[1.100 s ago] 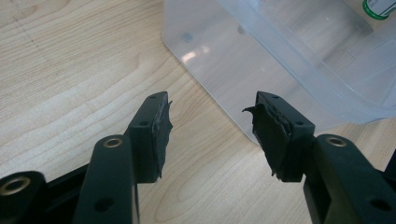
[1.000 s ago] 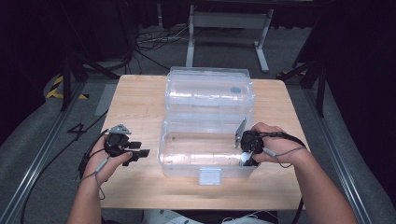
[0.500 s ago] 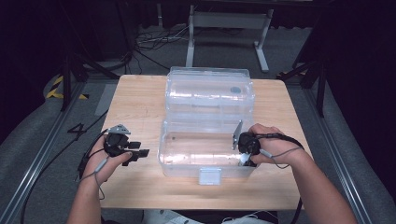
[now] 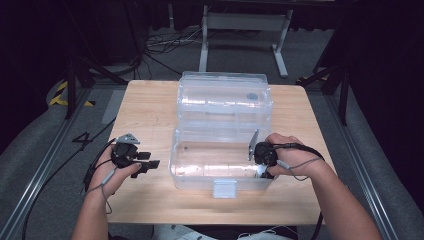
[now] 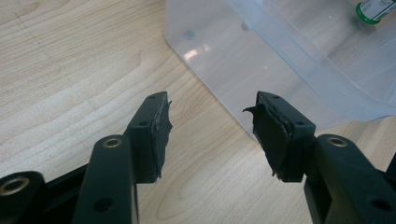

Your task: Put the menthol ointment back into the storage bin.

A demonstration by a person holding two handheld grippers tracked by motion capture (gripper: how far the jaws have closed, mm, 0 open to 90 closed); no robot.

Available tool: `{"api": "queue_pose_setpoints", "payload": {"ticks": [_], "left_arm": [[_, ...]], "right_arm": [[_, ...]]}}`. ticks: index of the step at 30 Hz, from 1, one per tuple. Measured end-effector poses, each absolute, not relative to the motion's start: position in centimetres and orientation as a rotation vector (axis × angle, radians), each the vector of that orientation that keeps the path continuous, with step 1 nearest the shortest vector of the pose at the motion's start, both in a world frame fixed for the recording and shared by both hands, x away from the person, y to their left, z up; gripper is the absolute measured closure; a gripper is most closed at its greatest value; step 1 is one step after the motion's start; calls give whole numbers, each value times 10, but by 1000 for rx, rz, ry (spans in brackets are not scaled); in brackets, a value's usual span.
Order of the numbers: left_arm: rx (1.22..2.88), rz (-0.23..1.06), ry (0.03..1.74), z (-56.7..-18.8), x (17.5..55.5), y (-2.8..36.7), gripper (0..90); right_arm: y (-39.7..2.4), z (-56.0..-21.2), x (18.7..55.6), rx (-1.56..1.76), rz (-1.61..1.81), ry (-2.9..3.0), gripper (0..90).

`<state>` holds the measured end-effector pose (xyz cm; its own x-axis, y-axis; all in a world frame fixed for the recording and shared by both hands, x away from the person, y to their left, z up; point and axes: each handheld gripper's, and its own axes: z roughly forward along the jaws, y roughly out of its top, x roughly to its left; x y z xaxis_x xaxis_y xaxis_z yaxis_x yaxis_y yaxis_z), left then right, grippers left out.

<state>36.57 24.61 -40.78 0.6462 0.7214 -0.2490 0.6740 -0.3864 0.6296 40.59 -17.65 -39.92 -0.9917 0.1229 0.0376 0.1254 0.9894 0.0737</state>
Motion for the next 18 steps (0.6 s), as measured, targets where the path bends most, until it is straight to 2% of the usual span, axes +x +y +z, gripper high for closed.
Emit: {"api": "queue_pose_setpoints", "payload": {"ticks": [18], "left_arm": [[2149,81,1076,-408,366,246,464]], "right_arm": [[-178,-401,408,-205,-124,-3090,496]]}}
